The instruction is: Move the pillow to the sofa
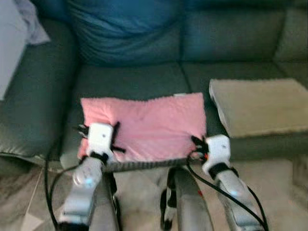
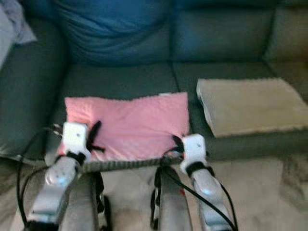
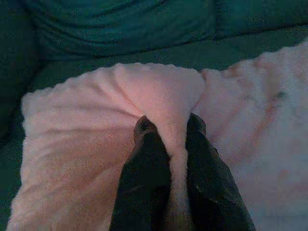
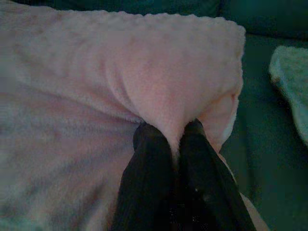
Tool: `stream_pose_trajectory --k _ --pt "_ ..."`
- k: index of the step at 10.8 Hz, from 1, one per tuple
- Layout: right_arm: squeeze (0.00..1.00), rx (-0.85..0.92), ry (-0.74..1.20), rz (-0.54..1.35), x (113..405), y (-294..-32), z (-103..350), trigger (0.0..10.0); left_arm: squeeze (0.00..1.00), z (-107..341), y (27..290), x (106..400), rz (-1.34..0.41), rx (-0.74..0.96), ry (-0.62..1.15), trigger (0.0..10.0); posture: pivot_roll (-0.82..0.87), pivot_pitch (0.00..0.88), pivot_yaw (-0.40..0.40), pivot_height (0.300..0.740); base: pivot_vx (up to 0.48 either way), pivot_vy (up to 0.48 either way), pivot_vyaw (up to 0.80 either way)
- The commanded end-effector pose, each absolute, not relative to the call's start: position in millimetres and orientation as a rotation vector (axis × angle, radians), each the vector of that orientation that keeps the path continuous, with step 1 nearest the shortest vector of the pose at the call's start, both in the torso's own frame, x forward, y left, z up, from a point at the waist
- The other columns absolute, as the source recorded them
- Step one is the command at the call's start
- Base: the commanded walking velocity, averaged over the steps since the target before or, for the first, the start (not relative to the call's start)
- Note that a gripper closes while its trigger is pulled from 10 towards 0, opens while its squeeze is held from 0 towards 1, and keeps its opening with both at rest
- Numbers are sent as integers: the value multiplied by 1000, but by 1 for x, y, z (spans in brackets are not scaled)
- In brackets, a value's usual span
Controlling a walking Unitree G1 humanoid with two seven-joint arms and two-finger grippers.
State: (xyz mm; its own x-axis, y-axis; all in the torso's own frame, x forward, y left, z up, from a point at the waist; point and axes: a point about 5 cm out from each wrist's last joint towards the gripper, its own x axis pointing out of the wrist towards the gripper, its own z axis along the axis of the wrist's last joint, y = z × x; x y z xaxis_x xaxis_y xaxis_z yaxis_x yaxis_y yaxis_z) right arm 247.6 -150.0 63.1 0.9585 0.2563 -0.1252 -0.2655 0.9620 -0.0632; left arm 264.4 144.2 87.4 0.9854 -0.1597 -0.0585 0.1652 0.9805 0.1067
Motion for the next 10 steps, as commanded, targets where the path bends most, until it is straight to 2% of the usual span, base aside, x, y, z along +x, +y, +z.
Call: stream_pose_trajectory --k 1,3,5,7,10 --pt "0 -81 85 276 254 -147 74 10000 0 88 145 267 -150 121 54 10000 -12 298 -42 617 0 0 0" --pt "0 -93 74 284 276 -145 83 10000 0 97 145 290 -134 175 40 10000 -8 371 -17 617 0 0 0" --pt "0 -127 94 281 302 -155 88 10000 0 102 153 320 -61 223 47 10000 -17 421 -12 617 0 0 0" --pt "0 -150 95 247 328 -176 101 10000 0 111 156 344 5 239 56 10000 -13 463 -12 617 0 0 0" --pt "0 -180 78 155 348 -205 115 10000 0 117 153 361 45 234 49 10000 -16 480 -12 617 0 0 0"
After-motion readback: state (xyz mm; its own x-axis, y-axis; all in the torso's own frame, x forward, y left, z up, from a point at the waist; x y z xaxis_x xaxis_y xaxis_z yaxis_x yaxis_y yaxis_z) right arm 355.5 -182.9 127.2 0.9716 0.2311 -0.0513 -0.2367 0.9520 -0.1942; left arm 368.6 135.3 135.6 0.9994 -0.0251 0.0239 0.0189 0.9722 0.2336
